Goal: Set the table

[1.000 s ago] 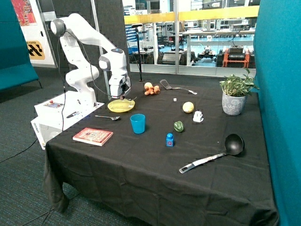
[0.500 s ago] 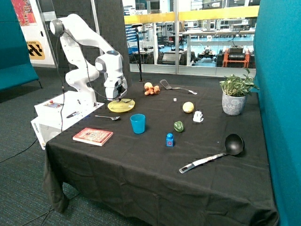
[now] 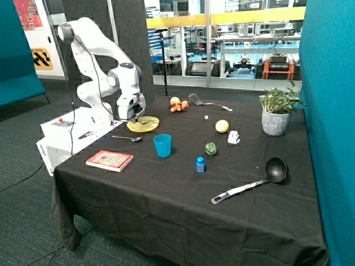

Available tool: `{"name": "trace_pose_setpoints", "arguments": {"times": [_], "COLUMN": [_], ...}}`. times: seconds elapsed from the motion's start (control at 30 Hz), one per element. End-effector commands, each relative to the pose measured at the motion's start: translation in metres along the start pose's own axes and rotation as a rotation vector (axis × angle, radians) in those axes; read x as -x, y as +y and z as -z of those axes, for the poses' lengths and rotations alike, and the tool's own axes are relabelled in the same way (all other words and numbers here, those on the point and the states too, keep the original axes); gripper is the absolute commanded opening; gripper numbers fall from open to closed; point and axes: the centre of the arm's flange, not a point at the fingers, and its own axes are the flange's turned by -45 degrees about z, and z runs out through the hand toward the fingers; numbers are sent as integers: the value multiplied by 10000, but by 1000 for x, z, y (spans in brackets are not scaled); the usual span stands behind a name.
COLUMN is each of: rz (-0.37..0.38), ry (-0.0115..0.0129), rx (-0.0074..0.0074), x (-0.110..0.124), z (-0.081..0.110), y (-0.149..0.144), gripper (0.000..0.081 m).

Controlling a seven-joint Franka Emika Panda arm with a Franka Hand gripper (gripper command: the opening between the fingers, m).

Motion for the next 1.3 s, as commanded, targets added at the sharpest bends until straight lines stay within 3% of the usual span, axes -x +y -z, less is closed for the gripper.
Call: {"name": "trace_pose_setpoints", "arguments": {"times": [0.0,0.03,0.13,0.17,0.2,0.23,0.27,0.33,0.37,0.67,1.27], "rz": [-185,-1322,-1344,-262,-235,-265,-1394,-1349,-188,-137,-254], "ry": [-2,-2,-2,-2,-2,-2,-2,-2,-2,-2,-2], "rx": [2,2,2,2,2,2,2,2,2,2,2], "x": [15,16,19,19,19,19,19,19,18,5,24], "z": [-7,-11,-16,-14,-14,-14,-16,-19,-17,-19,-35], "y": [15,15,17,19,19,20,19,18,19,14,17], "gripper": [0,0,0,0,0,0,0,0,0,0,0]}}
